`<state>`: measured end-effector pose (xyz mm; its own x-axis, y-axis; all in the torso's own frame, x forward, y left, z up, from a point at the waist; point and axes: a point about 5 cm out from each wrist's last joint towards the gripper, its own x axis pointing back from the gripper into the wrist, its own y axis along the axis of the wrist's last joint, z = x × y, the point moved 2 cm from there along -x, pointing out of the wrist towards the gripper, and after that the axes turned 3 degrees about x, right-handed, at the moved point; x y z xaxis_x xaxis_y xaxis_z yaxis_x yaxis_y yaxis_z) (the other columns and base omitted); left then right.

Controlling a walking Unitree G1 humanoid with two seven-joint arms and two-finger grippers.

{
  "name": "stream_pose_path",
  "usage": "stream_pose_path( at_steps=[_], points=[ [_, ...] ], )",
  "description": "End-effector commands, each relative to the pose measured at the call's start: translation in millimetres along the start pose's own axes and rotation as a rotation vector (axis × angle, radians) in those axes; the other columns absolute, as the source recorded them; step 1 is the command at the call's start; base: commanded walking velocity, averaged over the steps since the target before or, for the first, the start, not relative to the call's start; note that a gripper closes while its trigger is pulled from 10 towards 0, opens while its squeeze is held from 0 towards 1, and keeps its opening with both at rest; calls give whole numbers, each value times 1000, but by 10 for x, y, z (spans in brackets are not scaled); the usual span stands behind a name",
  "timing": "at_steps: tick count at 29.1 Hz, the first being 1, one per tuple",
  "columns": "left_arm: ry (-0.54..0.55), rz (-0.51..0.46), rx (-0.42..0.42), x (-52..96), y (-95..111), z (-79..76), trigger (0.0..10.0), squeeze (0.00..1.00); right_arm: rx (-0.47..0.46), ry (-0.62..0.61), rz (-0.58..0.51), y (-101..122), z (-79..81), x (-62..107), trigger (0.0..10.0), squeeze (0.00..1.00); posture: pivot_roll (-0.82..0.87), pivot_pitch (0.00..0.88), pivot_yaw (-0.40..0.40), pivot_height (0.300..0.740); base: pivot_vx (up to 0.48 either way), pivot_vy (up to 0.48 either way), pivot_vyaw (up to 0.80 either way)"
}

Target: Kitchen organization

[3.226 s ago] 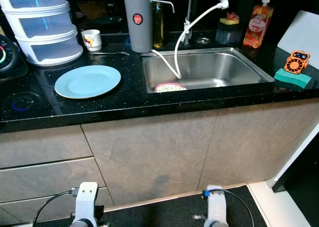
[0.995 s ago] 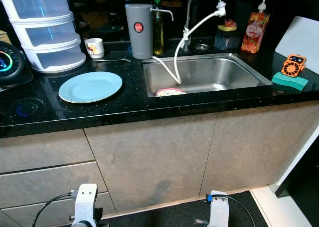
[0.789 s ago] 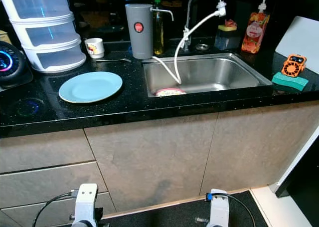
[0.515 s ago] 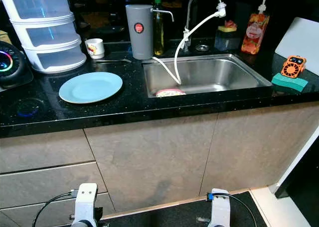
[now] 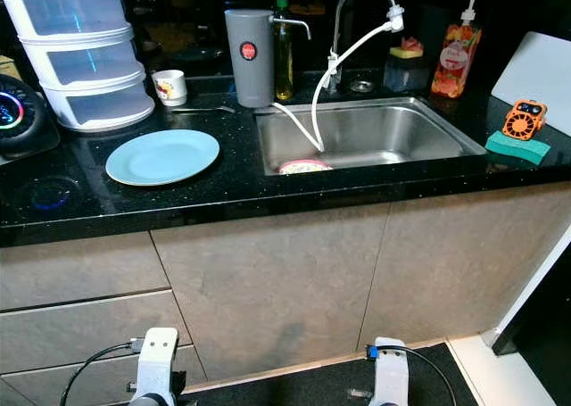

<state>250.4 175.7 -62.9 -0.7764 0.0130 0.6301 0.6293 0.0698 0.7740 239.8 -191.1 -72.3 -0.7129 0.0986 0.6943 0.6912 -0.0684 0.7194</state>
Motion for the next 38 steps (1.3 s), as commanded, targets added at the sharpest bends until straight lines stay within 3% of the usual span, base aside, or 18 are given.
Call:
stream_pose_path(
  at_steps=[1,22,38],
  points=[
    [9,30,-7,17,-78,14,10000,0,4,1,22,-76,-12,16,10000,0,-32,7,7,740,0,0,0],
    [-32,26,-20,26,-90,-18,10000,0,-26,-15,16,-53,-32,11,10000,0,-43,15,16,740,0,0,0],
    [6,42,-12,32,-130,-2,10000,0,-2,-6,30,-94,-36,21,10000,0,-50,28,16,740,0,0,0]
  ],
)
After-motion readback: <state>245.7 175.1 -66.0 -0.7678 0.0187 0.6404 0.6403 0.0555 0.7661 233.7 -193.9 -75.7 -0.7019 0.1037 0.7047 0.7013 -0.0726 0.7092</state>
